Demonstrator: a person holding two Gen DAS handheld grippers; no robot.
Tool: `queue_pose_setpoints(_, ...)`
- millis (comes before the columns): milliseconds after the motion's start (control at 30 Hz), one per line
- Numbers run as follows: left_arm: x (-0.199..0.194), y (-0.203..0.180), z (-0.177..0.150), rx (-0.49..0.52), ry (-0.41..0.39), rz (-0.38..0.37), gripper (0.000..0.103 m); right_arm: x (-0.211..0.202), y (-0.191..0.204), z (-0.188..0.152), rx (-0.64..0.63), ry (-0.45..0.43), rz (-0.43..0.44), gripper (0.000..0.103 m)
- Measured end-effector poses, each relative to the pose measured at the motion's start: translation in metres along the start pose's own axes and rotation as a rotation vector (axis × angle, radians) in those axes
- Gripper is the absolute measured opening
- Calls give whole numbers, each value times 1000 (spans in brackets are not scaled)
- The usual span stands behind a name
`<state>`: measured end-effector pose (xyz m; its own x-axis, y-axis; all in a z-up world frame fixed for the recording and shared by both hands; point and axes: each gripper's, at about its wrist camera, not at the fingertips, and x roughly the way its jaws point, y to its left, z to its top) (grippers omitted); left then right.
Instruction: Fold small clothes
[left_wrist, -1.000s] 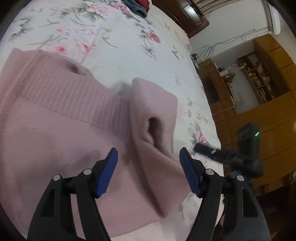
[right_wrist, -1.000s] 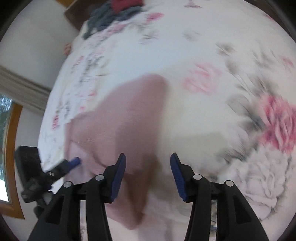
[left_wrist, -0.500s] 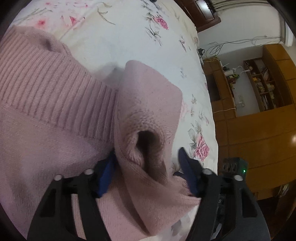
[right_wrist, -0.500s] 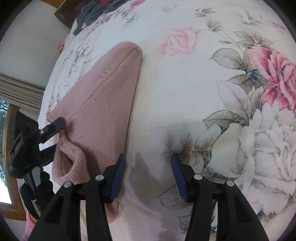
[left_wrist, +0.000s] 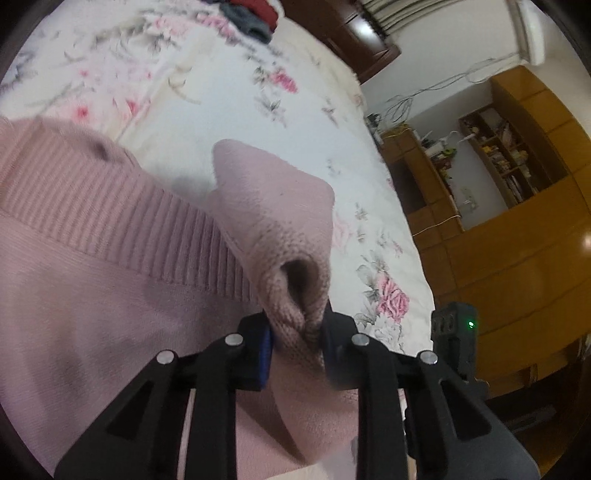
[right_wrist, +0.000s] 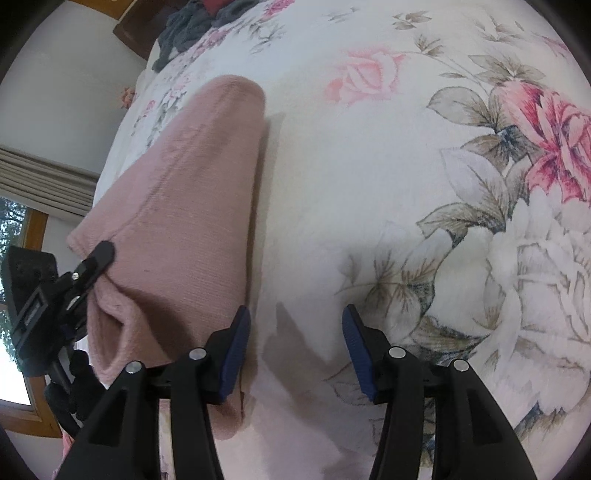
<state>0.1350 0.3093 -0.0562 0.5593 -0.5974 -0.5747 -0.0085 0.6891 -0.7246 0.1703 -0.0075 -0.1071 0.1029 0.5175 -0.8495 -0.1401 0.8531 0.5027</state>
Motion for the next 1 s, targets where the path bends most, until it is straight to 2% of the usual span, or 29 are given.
queue_pose_setpoints(267, -72, 32, 14, -25, -94, 17, 20, 4, 23, -9, -46, 9, 43, 56)
queue_pose_setpoints(433, -121, 62, 29, -65, -147, 58, 20, 9, 49, -14, -109, 16, 64, 57)
queue_pose_setpoints(567, -151, 92, 30, -86, -169, 110, 20, 17, 76, -21, -157, 36, 109, 59)
queue_pose_setpoints(767, -149, 143, 18, -154, -132, 80, 20, 39, 113, -33, -212, 100, 190, 60)
queue_pose_setpoints(900, -135, 156, 12, -109, -94, 117, 21, 55, 129, -42, -218, 146, 221, 61)
queue_pose_setpoints(1000, -122, 175, 6, -162, -39, 134, 23, 64, 133, -49, -227, 170, 208, 61)
